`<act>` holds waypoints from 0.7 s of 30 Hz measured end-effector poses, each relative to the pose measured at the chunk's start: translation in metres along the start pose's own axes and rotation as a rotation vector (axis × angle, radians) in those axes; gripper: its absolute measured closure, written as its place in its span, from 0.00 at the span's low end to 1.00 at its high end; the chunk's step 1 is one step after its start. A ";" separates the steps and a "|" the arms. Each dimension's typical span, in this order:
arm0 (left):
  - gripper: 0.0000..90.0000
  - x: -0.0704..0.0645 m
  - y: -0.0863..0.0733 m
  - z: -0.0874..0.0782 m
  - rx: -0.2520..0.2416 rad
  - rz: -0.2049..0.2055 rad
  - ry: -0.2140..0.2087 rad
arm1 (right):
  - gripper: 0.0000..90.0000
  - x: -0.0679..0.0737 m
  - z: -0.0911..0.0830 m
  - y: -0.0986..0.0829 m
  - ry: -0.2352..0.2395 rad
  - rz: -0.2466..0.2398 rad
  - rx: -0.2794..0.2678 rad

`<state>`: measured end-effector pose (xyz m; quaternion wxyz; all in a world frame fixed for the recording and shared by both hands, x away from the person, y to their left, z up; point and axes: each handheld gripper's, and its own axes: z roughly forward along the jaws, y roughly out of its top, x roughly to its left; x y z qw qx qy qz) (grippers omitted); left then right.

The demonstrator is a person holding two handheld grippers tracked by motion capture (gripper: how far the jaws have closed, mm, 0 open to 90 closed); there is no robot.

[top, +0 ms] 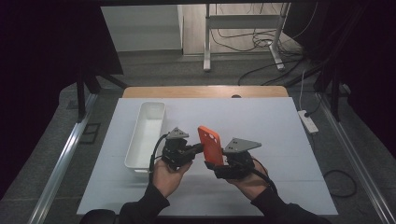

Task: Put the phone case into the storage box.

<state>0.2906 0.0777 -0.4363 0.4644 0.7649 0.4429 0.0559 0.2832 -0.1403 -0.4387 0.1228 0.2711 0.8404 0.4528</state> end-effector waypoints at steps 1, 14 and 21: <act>0.99 0.001 0.000 0.000 -0.001 0.003 0.007 | 0.39 0.000 0.000 0.000 0.004 0.000 0.003; 0.99 0.016 0.000 -0.006 -0.009 -0.005 0.066 | 0.31 -0.013 -0.009 -0.003 0.001 0.031 0.028; 0.99 0.023 0.001 -0.009 -0.010 0.006 0.091 | 0.25 -0.024 -0.018 -0.008 0.002 0.065 0.037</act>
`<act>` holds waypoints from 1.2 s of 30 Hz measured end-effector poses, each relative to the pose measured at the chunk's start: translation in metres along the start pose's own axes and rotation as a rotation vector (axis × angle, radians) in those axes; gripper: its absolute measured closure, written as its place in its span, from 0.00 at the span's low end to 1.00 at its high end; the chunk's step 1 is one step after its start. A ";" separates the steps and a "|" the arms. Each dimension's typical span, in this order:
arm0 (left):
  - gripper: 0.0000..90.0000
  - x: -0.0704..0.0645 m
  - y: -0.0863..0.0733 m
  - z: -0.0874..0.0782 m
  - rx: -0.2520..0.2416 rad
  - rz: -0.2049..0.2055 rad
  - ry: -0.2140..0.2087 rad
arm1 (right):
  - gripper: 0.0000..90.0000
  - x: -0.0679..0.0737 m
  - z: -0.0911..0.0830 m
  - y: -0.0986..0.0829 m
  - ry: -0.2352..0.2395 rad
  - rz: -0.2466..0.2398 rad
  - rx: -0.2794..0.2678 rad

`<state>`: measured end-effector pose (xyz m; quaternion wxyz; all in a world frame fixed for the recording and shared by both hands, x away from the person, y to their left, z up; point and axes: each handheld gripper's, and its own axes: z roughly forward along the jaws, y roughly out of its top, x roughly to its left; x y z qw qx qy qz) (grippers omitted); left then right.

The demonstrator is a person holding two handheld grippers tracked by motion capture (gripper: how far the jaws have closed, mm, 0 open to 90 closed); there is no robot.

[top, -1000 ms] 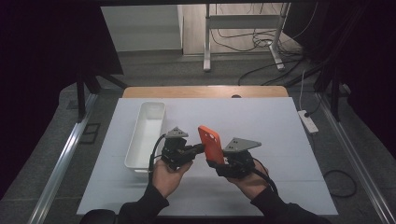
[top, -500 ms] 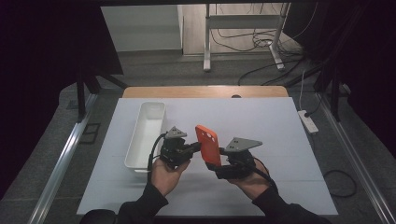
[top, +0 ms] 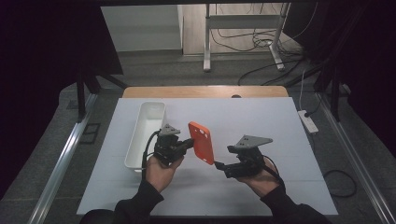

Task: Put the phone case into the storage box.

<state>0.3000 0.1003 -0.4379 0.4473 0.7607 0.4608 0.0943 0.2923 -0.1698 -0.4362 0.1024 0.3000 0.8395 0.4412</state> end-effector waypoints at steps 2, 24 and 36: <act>0.99 0.002 0.001 -0.001 0.001 -0.001 0.001 | 0.24 -0.002 -0.003 -0.001 -0.007 0.002 0.002; 0.99 0.030 0.013 -0.021 -0.024 0.004 0.062 | 0.19 -0.015 -0.030 -0.015 -0.048 0.007 0.000; 0.99 0.045 0.019 -0.032 -0.036 -0.011 0.089 | 0.18 -0.021 -0.043 -0.025 -0.085 0.015 0.010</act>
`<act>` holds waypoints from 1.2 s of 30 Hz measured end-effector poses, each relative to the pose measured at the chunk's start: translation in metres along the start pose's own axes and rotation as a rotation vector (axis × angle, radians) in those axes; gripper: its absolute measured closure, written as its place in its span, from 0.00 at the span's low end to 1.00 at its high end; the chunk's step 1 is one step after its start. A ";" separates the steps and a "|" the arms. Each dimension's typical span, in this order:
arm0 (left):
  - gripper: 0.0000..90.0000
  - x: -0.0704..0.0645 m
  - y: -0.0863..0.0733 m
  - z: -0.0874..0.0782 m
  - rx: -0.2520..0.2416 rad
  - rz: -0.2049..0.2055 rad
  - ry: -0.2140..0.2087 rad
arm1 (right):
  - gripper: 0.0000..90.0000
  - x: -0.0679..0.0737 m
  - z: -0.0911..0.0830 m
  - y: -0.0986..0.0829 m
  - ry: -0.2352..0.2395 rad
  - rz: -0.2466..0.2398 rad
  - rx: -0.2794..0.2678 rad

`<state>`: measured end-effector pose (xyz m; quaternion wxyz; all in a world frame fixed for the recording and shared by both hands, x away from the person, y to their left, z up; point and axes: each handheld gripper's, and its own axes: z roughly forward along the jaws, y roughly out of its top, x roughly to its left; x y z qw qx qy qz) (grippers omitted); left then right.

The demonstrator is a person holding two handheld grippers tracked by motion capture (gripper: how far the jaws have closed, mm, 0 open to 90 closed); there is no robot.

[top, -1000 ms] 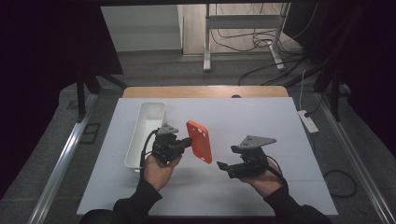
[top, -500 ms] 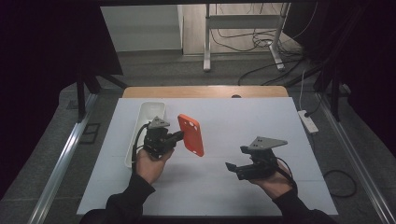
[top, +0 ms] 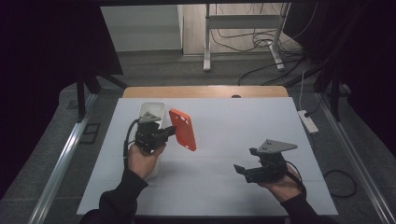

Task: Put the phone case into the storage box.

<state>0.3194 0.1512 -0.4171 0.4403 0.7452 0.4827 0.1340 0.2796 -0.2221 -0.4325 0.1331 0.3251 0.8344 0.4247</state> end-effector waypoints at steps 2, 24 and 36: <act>0.99 0.003 0.002 -0.002 -0.002 -0.004 0.005 | 0.18 -0.002 -0.002 -0.002 -0.001 0.003 0.003; 0.99 0.034 0.012 -0.019 -0.020 -0.028 0.084 | 0.13 -0.022 -0.035 -0.027 -0.089 0.064 0.008; 0.99 0.057 0.017 -0.032 -0.030 -0.050 0.152 | 0.08 -0.032 -0.048 -0.040 -0.133 0.099 0.005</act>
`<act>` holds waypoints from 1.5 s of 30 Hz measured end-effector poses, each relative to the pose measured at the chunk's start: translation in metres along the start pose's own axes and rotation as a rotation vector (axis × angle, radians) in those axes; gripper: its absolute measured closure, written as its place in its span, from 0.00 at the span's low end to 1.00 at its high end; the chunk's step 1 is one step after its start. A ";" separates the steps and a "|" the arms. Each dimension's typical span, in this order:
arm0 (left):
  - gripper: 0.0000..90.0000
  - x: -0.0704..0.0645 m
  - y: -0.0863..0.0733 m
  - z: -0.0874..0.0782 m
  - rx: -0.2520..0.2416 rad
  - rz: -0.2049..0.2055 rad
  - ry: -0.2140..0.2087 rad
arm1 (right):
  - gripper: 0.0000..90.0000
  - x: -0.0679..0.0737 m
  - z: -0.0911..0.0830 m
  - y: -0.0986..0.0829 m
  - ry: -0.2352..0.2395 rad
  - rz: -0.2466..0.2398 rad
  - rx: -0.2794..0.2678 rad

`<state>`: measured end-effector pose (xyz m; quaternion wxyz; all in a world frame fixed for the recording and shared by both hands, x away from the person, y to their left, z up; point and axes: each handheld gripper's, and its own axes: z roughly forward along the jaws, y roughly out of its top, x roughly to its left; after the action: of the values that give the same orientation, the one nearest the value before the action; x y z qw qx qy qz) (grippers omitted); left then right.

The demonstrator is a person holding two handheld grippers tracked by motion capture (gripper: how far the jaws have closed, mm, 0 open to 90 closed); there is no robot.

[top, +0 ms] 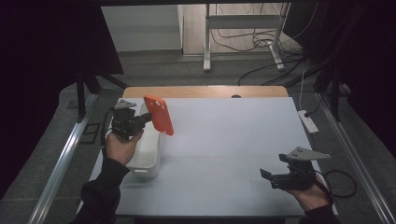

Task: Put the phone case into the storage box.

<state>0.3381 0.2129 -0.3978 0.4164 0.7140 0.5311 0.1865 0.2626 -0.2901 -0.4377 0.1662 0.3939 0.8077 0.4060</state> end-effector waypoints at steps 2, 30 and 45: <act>0.99 0.004 0.001 -0.001 -0.001 -0.003 0.012 | 0.07 -0.001 -0.001 -0.002 -0.009 0.001 0.007; 0.99 0.041 0.016 0.008 0.003 -0.039 0.129 | 0.02 -0.009 -0.029 -0.034 -0.068 0.095 0.002; 0.99 0.052 0.023 0.027 0.018 -0.059 0.165 | 0.02 -0.008 -0.031 -0.036 -0.079 0.100 -0.014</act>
<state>0.3901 0.2472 -0.4048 0.3700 0.6840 0.5861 0.2275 0.2312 -0.3259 -0.4473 0.1799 0.4484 0.7770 0.4036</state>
